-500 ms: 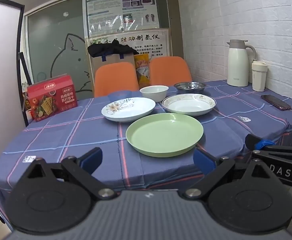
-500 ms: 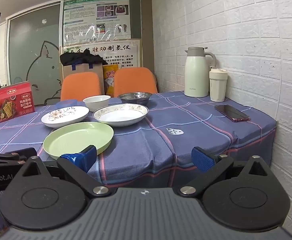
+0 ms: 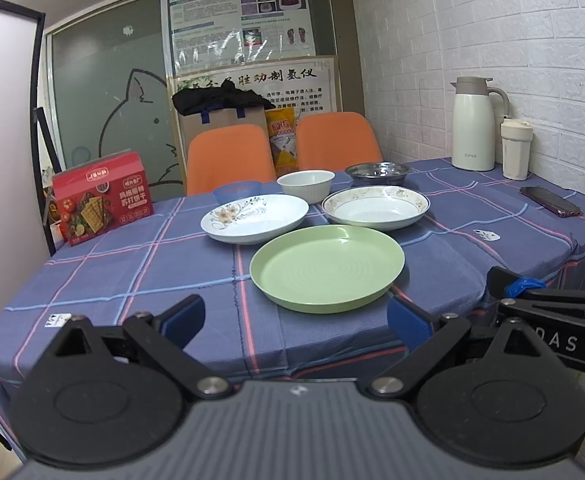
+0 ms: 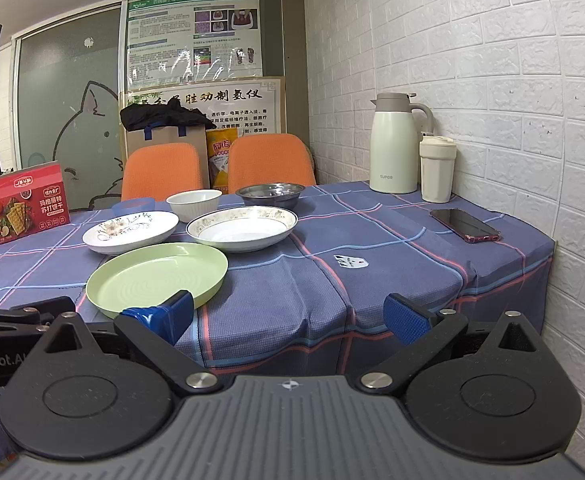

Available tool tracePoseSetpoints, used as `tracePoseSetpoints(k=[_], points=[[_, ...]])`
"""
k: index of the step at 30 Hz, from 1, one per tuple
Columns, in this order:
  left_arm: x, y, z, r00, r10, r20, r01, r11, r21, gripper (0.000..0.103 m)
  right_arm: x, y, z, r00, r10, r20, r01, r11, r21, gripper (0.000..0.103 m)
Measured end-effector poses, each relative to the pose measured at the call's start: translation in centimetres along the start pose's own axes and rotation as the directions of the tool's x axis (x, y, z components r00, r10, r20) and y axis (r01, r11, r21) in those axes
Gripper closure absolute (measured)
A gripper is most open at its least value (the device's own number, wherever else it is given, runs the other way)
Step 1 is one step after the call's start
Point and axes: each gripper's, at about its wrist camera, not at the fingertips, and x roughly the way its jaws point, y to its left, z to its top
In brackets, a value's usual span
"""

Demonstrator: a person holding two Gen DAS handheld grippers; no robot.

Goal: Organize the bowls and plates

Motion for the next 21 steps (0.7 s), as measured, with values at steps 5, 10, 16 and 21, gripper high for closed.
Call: tracePoseSetpoints(k=[5,10,16,21], points=[[0.14,-0.01,-0.06,1.000,-0.001,-0.005,0.001,1.000,-0.003,0.007,0.04,0.08,-0.10,1.000,0.000,-0.002,0.000,1.000,-0.002,0.014],[0.24,0.17,-0.19,1.000,0.003,-0.010,-0.003,1.000,-0.009,0.007,0.30,0.07,-0.13,1.000,0.004,-0.007,-0.004,1.000,-0.001,0.014],[0.23,0.08,-0.09,1.000,0.004,-0.009,-0.004,1.000,-0.005,0.007,0.22,0.12,-0.11,1.000,0.004,-0.006,-0.004,1.000,-0.001,0.014],[0.27,0.07,-0.10,1.000,0.002,-0.013,-0.002,1.000,-0.005,0.007,0.25,0.09,-0.11,1.000,0.004,-0.006,-0.004,1.000,-0.001,0.014]])
